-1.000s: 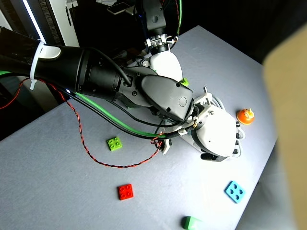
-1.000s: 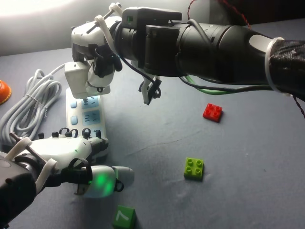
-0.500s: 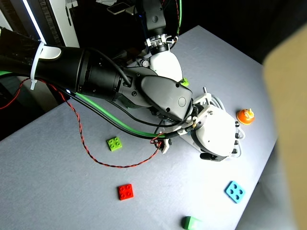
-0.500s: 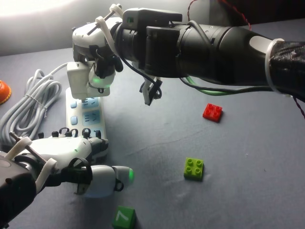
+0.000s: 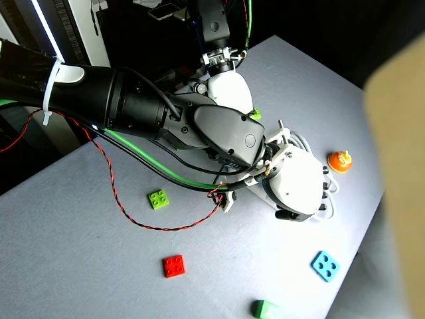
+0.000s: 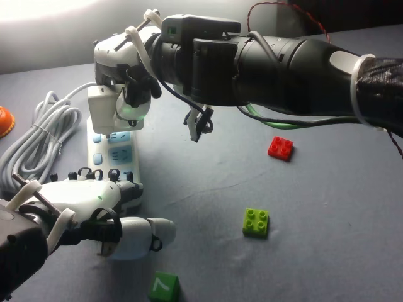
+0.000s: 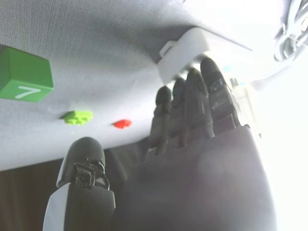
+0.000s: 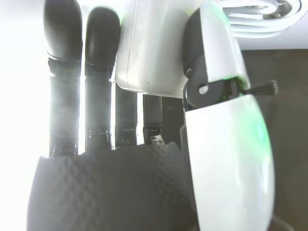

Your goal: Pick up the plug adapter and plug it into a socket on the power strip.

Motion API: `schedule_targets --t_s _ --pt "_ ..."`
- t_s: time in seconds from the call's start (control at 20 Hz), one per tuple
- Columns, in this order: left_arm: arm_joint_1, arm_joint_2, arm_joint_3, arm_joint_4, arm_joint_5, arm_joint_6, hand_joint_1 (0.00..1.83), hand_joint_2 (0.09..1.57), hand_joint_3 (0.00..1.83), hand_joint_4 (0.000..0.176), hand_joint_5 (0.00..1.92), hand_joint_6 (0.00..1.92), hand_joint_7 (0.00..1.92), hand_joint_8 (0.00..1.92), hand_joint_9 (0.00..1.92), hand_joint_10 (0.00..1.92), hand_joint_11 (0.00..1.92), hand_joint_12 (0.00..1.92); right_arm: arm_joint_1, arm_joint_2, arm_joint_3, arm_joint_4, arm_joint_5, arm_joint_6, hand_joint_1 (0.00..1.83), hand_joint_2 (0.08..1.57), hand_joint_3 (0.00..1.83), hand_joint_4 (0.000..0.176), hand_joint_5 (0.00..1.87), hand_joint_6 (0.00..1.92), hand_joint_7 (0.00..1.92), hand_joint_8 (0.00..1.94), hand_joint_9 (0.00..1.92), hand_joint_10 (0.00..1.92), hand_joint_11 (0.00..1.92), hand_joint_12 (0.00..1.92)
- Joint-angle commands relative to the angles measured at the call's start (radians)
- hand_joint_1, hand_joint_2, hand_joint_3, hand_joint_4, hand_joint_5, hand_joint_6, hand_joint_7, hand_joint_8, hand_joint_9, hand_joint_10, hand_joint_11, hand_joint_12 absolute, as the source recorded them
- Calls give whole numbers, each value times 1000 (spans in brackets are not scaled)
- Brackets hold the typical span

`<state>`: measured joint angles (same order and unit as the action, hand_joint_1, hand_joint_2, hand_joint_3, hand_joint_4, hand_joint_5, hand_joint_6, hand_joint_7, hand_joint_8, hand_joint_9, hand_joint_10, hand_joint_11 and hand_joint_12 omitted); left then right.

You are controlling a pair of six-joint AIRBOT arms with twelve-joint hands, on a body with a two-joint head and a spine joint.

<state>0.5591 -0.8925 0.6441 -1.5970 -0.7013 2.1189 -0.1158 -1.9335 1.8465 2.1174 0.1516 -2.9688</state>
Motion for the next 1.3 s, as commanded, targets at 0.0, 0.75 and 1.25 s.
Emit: schedule_targets --t_s 0.0,0.75,1.25 --pt "-1 7 1 9 -6 -6 0 1232 0 0 175 7 150 6 148 4 0 514 6 6 0 -15 -35 -11 1381 1121 1 0 818 947 986 1006 1008 1228 955 1136" --pt "3 8 2 9 -7 -14 0 1237 1 0 167 8 142 7 128 5 0 492 29 11 6 -49 -54 -40 1383 1113 0 0 844 919 1007 969 1013 1219 942 1143" --pt "6 8 1 9 -7 -14 0 1248 1 0 127 5 111 5 129 3 0 456 26 16 6 -57 -51 -40 1360 1110 0 0 864 906 1024 974 1038 1109 966 1125"
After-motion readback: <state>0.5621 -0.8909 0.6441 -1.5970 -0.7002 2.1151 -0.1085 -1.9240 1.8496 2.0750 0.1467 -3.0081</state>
